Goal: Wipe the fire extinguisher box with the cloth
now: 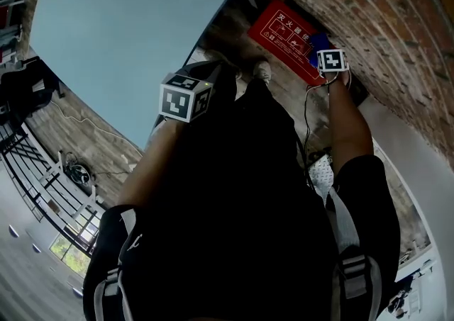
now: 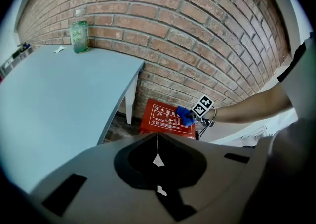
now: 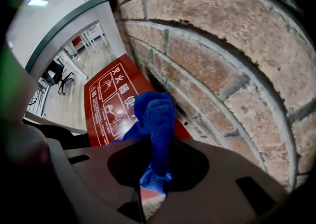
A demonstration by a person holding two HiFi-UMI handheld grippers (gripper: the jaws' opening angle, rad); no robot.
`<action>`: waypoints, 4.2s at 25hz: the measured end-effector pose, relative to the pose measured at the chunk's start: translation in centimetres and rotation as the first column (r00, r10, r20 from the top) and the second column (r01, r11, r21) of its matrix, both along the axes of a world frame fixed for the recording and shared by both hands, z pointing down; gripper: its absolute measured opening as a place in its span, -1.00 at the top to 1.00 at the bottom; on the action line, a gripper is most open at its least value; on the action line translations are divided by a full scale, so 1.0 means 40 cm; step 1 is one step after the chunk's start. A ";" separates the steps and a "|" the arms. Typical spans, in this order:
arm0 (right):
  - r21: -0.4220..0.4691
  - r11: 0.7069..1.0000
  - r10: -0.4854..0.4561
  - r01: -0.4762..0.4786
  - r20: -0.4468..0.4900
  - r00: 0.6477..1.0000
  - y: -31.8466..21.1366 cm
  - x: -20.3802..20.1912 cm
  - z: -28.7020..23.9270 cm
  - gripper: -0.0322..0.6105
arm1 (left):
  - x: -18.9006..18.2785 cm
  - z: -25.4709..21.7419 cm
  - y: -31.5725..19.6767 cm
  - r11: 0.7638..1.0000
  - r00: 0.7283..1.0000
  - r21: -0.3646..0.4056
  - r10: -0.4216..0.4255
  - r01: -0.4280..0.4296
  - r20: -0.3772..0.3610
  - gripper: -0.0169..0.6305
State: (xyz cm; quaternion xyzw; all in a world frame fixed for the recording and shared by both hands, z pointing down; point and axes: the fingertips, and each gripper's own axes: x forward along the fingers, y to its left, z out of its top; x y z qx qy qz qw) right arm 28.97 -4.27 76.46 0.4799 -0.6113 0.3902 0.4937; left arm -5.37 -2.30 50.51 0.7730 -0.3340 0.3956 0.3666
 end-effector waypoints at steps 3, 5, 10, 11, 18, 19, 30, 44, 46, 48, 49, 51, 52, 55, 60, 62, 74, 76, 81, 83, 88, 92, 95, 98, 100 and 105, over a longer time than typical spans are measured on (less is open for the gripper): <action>0.017 0.994 0.105 -0.105 0.006 0.994 -0.001 0.042 -0.004 0.64 | 0.010 -0.003 -0.003 1.000 1.000 0.008 0.021 -0.021 0.005 0.91; 0.019 0.987 0.158 -0.160 0.078 0.984 0.003 0.024 -0.005 0.64 | 0.014 -0.004 -0.004 0.999 0.999 0.010 0.037 -0.037 0.010 0.91; 0.020 0.987 0.156 -0.157 0.043 0.987 0.032 0.027 -0.005 0.64 | 0.023 -0.005 -0.014 0.998 0.998 0.022 0.055 -0.055 0.009 0.91; 0.015 0.988 0.151 -0.153 0.076 0.986 0.039 0.004 -0.007 0.64 | 0.026 -0.005 -0.017 0.998 0.998 0.024 0.059 -0.059 0.006 0.91; -0.057 0.992 0.119 -0.112 0.140 0.983 0.183 -0.107 0.002 0.64 | 0.067 -0.012 -0.034 0.993 0.993 0.045 0.114 -0.113 -0.019 0.91; -0.081 0.992 0.111 -0.099 0.171 0.979 0.212 -0.137 0.000 0.64 | 0.074 -0.015 -0.036 0.991 0.992 0.046 0.123 -0.122 -0.020 0.91; -0.095 0.992 -0.069 0.079 0.099 0.993 0.263 -0.106 0.024 0.64 | 0.094 -0.005 -0.014 0.991 0.990 0.020 0.136 -0.136 -0.021 0.91; -0.030 0.987 0.160 -0.161 -0.044 0.986 0.071 0.144 0.015 0.64 | 0.021 -0.002 0.028 0.998 0.998 0.008 0.055 -0.055 0.016 0.91; -0.003 0.975 0.224 -0.224 -0.048 0.973 0.063 0.153 0.014 0.64 | 0.004 -0.007 0.031 1.000 1.000 0.006 0.018 -0.018 0.019 0.91; 0.047 0.965 0.259 -0.256 -0.077 0.963 0.076 0.150 0.005 0.64 | -0.013 -0.009 0.037 1.000 1.000 0.001 -0.015 0.015 0.018 0.91; 0.067 0.965 0.260 -0.255 -0.086 0.962 0.088 0.142 0.003 0.64 | -0.016 -0.007 0.040 1.000 1.000 -0.002 -0.024 0.024 0.015 0.91; 0.073 0.964 0.258 -0.254 -0.051 0.965 0.118 0.108 0.010 0.64 | -0.016 -0.002 0.044 1.000 1.000 -0.009 -0.026 0.026 0.008 0.91; 0.064 0.963 0.265 -0.263 -0.032 0.964 0.137 0.092 0.011 0.64 | -0.012 -0.002 0.044 1.000 1.000 -0.009 -0.018 0.018 0.007 0.91; 0.015 0.956 0.294 -0.295 0.009 0.956 0.204 0.045 0.009 0.64 | 0.008 -0.003 0.055 1.000 1.000 -0.005 0.022 -0.022 0.007 0.91; -0.076 0.962 0.269 -0.263 0.084 0.959 0.281 -0.039 0.000 0.64 | 0.050 -0.008 0.055 0.999 0.997 -0.001 0.049 -0.049 -0.053 0.91; -0.034 0.952 0.305 -0.303 0.103 0.947 0.290 -0.052 -0.029 0.64 | 0.076 -0.017 0.049 0.996 0.993 0.017 0.083 -0.082 -0.082 0.91; 0.472 0.762 0.336 -0.444 0.299 0.893 0.285 -0.251 -0.504 0.64 | 0.082 -0.106 0.160 0.954 0.951 0.185 0.264 -0.234 -0.160 0.91; 0.523 0.731 0.322 -0.439 0.303 0.897 0.325 -0.296 -0.586 0.64 | 0.076 -0.115 0.197 0.950 0.943 0.196 0.280 -0.245 -0.181 0.91; 0.610 0.695 0.256 -0.382 0.286 0.923 0.459 -0.401 -0.735 0.64 | 0.089 -0.111 0.335 0.931 0.912 0.207 0.343 -0.299 -0.224 0.91; 0.631 0.683 0.249 -0.367 0.271 0.930 0.506 -0.422 -0.774 0.64 | 0.104 -0.099 0.402 0.922 0.897 0.197 0.374 -0.333 -0.236 0.91; 0.650 0.609 0.307 -0.455 0.336 0.891 0.633 -0.452 -0.833 0.64 | 0.125 -0.083 0.572 0.891 0.858 0.169 0.452 -0.422 -0.243 0.91; 0.608 0.624 0.297 -0.491 0.396 0.869 0.726 -0.476 -0.804 0.64 | 0.168 -0.105 0.630 0.874 0.841 0.195 0.483 -0.446 -0.242 0.91; 0.611 0.654 0.264 -0.446 0.368 0.892 0.761 -0.469 -0.800 0.64 | 0.210 -0.130 0.631 0.879 0.847 0.224 0.469 -0.421 -0.248 0.91; 0.642 0.640 0.236 -0.423 0.360 0.903 0.778 -0.428 -0.840 0.64 | 0.245 -0.155 0.638 0.892 0.861 0.233 0.440 -0.387 -0.256 0.91; 0.664 0.626 0.215 -0.409 0.356 0.909 0.792 -0.405 -0.862 0.64 | 0.263 -0.159 0.662 0.895 0.865 0.231 0.435 -0.383 -0.252 0.91; 0.649 0.632 0.205 -0.424 0.388 0.899 0.831 -0.352 -0.852 0.64 | 0.312 -0.144 0.714 0.912 0.874 0.188 0.405 -0.365 -0.267 0.91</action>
